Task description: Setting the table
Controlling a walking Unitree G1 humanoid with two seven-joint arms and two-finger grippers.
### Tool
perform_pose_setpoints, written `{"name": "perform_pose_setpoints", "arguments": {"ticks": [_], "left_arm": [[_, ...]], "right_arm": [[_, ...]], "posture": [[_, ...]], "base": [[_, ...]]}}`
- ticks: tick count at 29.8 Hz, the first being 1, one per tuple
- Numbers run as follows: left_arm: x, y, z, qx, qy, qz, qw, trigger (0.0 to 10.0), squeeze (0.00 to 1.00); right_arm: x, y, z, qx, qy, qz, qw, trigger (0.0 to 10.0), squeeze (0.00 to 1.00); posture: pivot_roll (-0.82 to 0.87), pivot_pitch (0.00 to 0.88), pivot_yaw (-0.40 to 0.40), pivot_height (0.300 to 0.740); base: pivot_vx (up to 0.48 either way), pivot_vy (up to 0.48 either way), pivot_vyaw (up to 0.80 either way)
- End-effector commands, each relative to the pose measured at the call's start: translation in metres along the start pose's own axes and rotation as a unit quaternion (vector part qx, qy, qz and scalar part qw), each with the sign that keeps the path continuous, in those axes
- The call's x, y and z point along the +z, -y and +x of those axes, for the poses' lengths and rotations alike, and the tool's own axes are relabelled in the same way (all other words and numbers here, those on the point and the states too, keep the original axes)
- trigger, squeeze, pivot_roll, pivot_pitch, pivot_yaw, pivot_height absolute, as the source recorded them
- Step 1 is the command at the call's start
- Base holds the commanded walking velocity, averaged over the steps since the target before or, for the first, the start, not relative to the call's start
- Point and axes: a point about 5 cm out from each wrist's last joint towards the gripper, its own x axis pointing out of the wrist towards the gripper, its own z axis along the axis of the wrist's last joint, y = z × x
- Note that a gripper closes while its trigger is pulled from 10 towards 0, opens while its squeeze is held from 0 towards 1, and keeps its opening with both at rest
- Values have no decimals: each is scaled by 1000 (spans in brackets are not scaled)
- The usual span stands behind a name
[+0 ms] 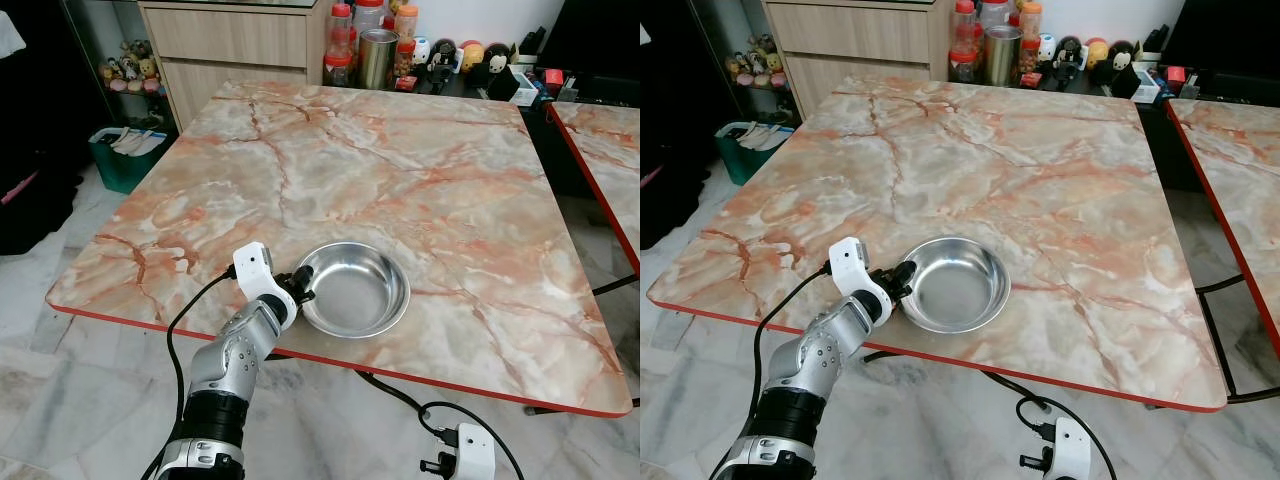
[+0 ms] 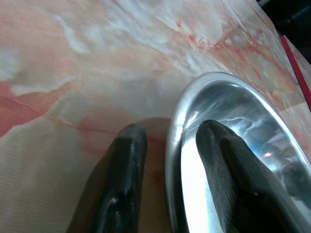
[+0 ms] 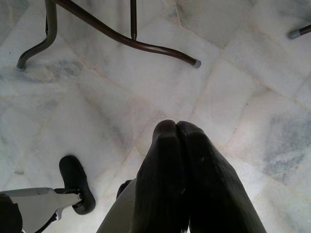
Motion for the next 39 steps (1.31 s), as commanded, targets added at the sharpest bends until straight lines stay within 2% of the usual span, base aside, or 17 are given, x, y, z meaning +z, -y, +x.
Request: {"name": "perform_pose_setpoints", "arguments": {"ticks": [1,18,19,21,24,25,27,28,29,30,31,33,36,37,39], "left_arm": [[4,1,1,-2,7,0,1000,10000,1000],[20,-8,-2,9,43,-6,999,10000,1000],[25,-10,-3,13,57,-10,998,10000,0],[37,-16,-6,29,95,-10,995,10000,0],[52,-24,-12,52,144,10,988,10000,0],[64,-31,-17,75,185,11,980,10000,0],[68,-33,-19,83,199,13,976,10000,0],[74,-35,-22,95,218,34,971,10000,0],[83,-36,-26,112,249,73,959,10000,0],[83,-36,-26,112,249,73,959,10000,0],[94,-35,-32,128,287,128,941,10000,0],[101,-24,-36,113,318,210,918,10000,0],[99,-11,-37,87,331,256,904,10000,0],[95,-2,-35,74,335,284,895,10000,0],[90,1,-33,69,333,290,895,10000,0]], "right_arm": [[0,1,0,-2,-2,-1,1000,10000,0],[1,0,0,-1,-1,-2,1000,10000,0],[1,0,0,-1,-1,-2,1000,10000,0],[1,1,0,-1,-1,-3,1000,10000,0],[2,1,0,-2,0,-4,1000,10000,0],[2,1,0,-1,0,-4,1000,10000,0],[2,1,0,-1,0,-4,1000,10000,0],[2,1,0,-1,0,-5,1000,10000,0],[2,1,0,-1,0,-5,1000,10000,0],[2,1,0,-1,0,-5,1000,10000,0],[2,2,0,-1,1,-5,1000,10000,0],[3,2,0,-1,3,-5,1000,10000,0],[3,2,1,-1,4,-6,1000,10000,0],[5,3,1,-5,8,-9,1000,10000,0],[6,3,1,-7,9,-8,1000,10000,0]], "posture": [[-12,73,-13,740],[-11,71,-13,740],[-9,70,-16,740],[-11,69,-15,740],[-10,71,-18,740],[-10,72,-19,740],[-9,73,-20,740],[-9,73,-20,740],[-7,72,-24,740],[-7,72,-24,740],[-7,72,-24,740],[-7,71,-26,740],[-6,71,-28,740],[-8,71,-28,740],[-8,71,-28,740]], "base": [[0,0,0],[0,0,0],[0,0,0],[0,0,0],[0,0,0],[0,0,0],[0,0,0],[0,0,0],[0,0,0],[0,0,0],[0,0,0],[0,0,0],[0,0,0],[0,0,0],[0,0,0]]}}
